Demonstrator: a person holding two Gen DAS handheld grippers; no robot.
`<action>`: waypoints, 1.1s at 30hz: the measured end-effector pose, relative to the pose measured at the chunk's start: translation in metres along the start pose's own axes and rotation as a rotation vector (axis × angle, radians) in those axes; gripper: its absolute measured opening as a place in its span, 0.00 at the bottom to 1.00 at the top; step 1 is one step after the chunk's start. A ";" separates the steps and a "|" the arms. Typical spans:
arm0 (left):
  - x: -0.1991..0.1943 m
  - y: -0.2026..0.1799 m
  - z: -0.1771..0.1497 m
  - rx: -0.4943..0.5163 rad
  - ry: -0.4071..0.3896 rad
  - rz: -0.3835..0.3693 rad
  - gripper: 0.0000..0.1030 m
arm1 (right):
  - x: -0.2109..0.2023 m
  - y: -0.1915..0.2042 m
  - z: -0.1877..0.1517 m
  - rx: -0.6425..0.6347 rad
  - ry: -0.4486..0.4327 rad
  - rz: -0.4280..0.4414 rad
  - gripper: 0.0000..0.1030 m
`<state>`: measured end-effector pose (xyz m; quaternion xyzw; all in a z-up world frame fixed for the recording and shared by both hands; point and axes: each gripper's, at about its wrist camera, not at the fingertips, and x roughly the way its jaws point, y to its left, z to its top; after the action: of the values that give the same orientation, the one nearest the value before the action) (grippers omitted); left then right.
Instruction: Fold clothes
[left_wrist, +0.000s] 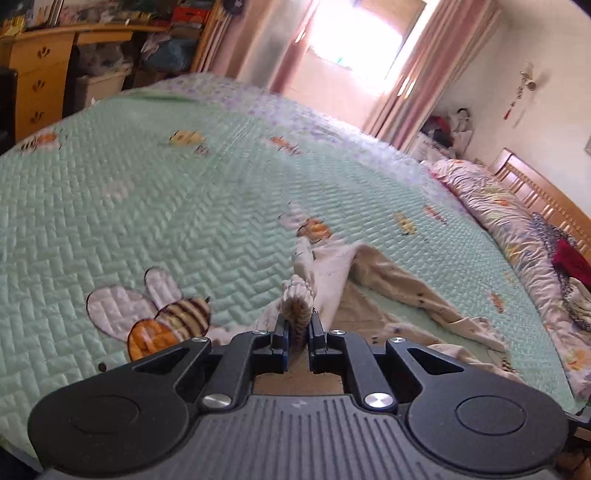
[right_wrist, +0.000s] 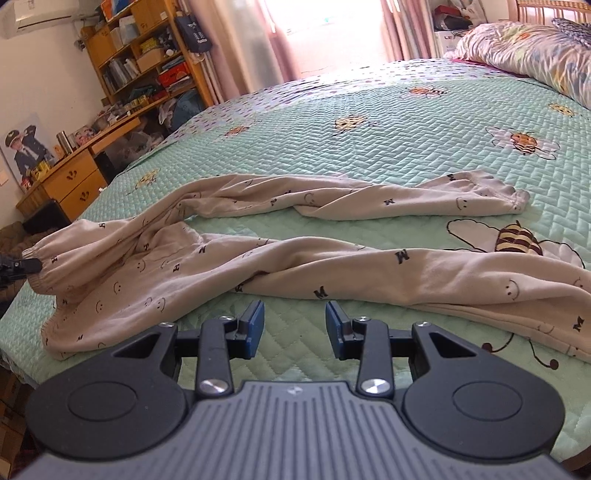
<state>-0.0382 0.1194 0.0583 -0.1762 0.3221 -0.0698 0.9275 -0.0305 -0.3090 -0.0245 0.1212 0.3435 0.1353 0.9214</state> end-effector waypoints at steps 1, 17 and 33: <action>-0.005 -0.004 0.001 0.009 -0.014 -0.011 0.10 | -0.001 -0.001 0.000 -0.001 -0.005 -0.003 0.38; 0.012 0.037 -0.003 -0.168 0.019 0.063 0.10 | 0.011 -0.043 0.042 -0.085 -0.087 -0.183 0.38; 0.023 0.053 0.027 -0.207 -0.011 0.142 0.11 | 0.093 -0.049 0.075 -0.356 0.013 -0.240 0.60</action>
<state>-0.0022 0.1709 0.0449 -0.2483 0.3340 0.0308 0.9088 0.0952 -0.3334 -0.0405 -0.0859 0.3322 0.0841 0.9355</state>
